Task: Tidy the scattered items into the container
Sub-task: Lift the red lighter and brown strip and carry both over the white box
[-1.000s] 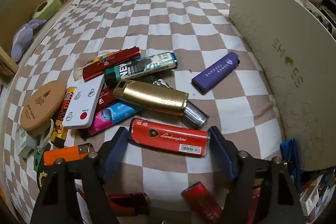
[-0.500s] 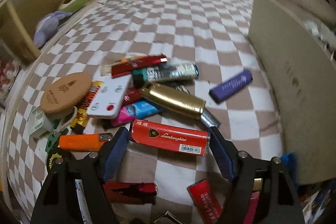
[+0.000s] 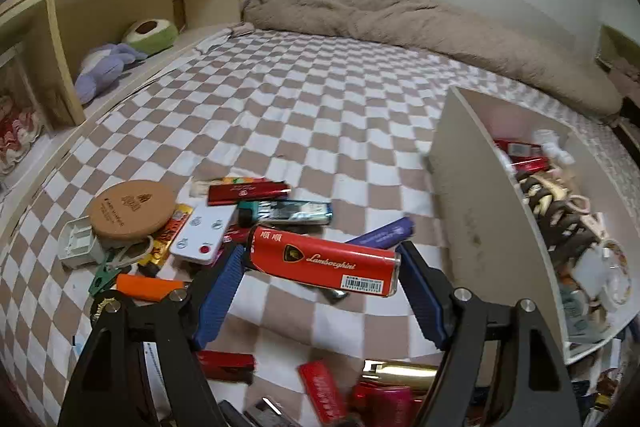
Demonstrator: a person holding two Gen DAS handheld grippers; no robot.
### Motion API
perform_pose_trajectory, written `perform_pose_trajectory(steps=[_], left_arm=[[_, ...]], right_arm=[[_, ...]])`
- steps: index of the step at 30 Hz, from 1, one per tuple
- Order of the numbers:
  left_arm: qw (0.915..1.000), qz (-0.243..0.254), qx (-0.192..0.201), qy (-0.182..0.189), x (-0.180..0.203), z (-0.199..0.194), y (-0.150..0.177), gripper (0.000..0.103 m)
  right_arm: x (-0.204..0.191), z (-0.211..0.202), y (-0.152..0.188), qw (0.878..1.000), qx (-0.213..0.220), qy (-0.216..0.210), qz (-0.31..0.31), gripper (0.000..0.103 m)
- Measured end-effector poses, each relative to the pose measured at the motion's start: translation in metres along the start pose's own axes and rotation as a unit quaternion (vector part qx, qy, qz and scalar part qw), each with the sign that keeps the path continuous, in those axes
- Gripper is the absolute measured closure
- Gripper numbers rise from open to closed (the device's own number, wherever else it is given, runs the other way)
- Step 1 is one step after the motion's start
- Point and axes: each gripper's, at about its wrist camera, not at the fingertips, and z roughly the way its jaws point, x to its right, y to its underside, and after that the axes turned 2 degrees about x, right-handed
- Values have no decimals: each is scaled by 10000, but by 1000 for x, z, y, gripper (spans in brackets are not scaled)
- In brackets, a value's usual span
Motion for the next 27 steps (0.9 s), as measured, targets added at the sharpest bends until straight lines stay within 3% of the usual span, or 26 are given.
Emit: perform_pose_trajectory(steps=[12, 27], left_arm=[[9979, -34, 539, 369, 20, -33, -10, 26], [9874, 260, 1193, 1010, 68, -92, -36, 26]], right_arm=[[-15, -24, -7, 9984, 460, -316, -111, 53], [-83, -50, -3, 9895, 623, -1115, -676, 53]])
